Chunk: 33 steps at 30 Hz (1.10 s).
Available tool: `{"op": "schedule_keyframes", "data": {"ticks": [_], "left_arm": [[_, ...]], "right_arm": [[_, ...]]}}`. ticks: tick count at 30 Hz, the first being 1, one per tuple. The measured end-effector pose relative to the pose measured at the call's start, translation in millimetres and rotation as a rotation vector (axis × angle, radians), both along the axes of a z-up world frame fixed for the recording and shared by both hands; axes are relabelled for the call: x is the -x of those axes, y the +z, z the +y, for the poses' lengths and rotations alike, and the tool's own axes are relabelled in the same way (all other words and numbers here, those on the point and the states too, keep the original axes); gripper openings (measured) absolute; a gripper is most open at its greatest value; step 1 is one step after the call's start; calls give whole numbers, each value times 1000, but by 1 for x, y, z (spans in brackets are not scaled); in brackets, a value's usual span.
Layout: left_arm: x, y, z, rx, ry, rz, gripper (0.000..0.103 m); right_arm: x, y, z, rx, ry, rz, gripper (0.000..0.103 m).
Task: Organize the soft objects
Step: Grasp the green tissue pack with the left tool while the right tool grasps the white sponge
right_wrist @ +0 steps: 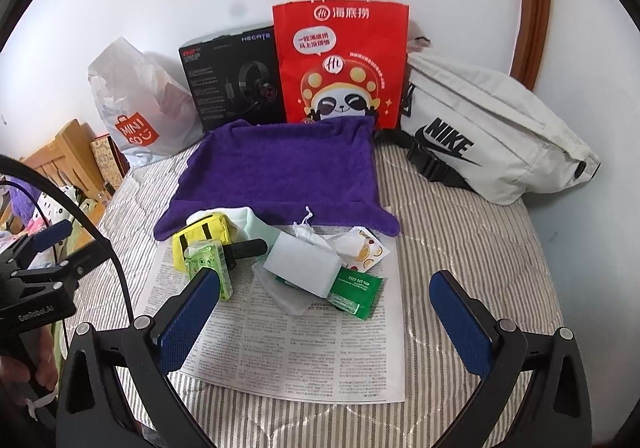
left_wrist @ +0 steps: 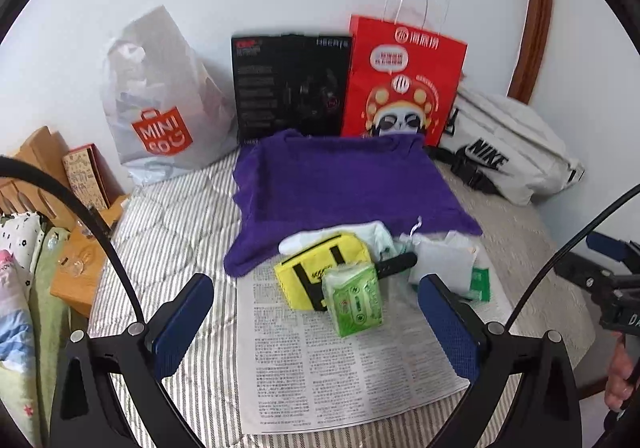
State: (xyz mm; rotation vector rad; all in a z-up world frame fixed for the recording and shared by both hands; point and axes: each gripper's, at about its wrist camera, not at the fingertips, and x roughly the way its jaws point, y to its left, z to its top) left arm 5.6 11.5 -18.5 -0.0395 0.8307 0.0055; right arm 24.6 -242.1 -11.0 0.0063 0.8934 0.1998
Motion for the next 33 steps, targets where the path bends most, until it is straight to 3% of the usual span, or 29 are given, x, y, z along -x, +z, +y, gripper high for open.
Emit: {"op": "schedule_keyframes", "data": {"ticks": [10, 23, 31, 33], "left_arm": [[-22, -54, -12, -16, -8, 92, 103], [-59, -119, -31, 27, -28, 174, 102], [-73, -143, -30, 60, -8, 184, 86], [-73, -143, -29, 46, -6, 174, 69]], "right_arm": [[-19, -28, -2, -3, 15, 48, 103], [-43, -65, -36, -2, -36, 112, 103], [-54, -86, -44, 18, -52, 156, 103], [-56, -91, -42, 11, -45, 170, 103]]}}
